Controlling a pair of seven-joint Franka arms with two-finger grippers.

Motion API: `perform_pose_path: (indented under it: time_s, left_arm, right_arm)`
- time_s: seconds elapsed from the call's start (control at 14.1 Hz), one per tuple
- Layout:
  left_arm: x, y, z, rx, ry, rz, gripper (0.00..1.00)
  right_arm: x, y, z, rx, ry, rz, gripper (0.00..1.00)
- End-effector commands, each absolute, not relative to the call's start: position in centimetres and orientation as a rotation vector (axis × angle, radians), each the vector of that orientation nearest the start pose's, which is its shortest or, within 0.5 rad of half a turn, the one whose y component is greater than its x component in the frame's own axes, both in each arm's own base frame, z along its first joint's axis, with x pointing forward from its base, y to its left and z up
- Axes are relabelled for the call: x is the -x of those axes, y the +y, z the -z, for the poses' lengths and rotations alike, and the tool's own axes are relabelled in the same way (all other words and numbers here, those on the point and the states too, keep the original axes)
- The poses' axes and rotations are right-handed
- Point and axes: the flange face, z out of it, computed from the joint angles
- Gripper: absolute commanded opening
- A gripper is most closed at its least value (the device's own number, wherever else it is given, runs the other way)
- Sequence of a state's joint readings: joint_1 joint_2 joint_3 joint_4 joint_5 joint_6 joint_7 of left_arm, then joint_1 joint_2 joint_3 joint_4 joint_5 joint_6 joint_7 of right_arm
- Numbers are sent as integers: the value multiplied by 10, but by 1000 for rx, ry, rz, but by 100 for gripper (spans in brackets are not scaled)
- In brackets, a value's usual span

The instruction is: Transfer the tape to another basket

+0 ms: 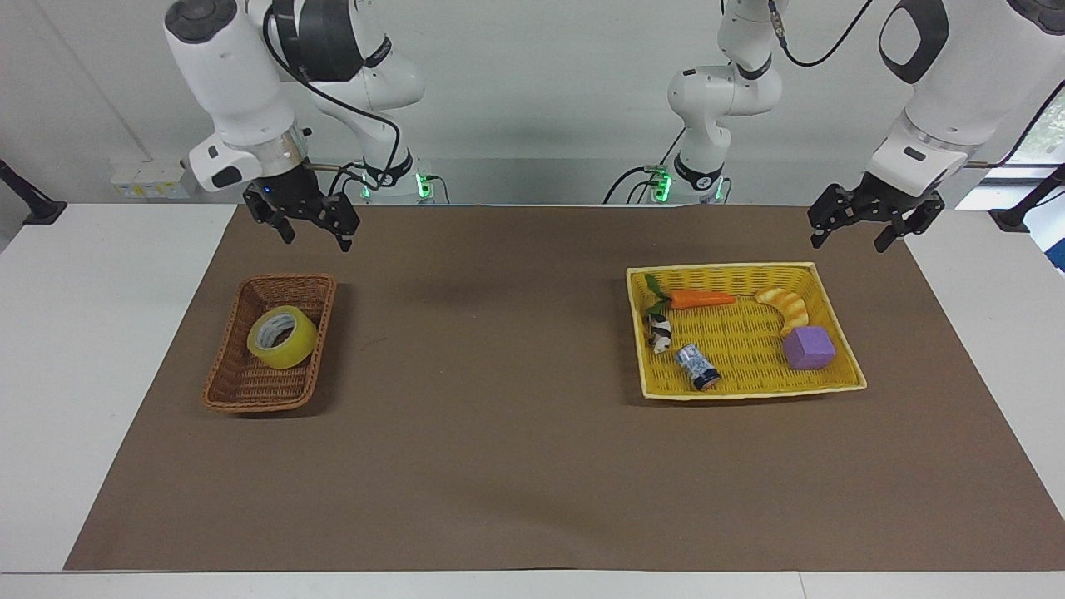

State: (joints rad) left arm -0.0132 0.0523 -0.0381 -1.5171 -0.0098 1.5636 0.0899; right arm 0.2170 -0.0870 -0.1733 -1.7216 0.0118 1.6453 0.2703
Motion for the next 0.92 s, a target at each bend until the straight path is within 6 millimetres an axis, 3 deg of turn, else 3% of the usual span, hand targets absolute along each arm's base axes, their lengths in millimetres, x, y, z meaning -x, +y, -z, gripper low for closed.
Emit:
perform_pose_path:
  time_s: [0.0, 0.14, 0.21, 0.43, 0.64, 0.85]
  left_arm:
    - [-567, -27, -623, 3129, 231, -22, 100]
    - [-567, -27, -623, 3129, 231, -22, 100]
    - [-567, -27, -623, 3129, 231, -22, 100]
    - [-567, -27, -623, 3129, 231, -22, 100]
    - [-567, -27, -623, 3129, 231, -22, 100]
    - [-567, -27, -623, 3129, 231, -22, 100]
  right_arm:
    - [-525, 8, -659, 3078, 370, 20, 100]
    - [-518, -4, -683, 3091, 296, 31, 100]
    - [-515, -9, -685, 3094, 285, 6, 100]
    - [-505, -33, -667, 3094, 262, -57, 100]
    - [-501, -55, -666, 3105, 230, -69, 100]
    - [-501, -50, -675, 3111, 217, -43, 100]
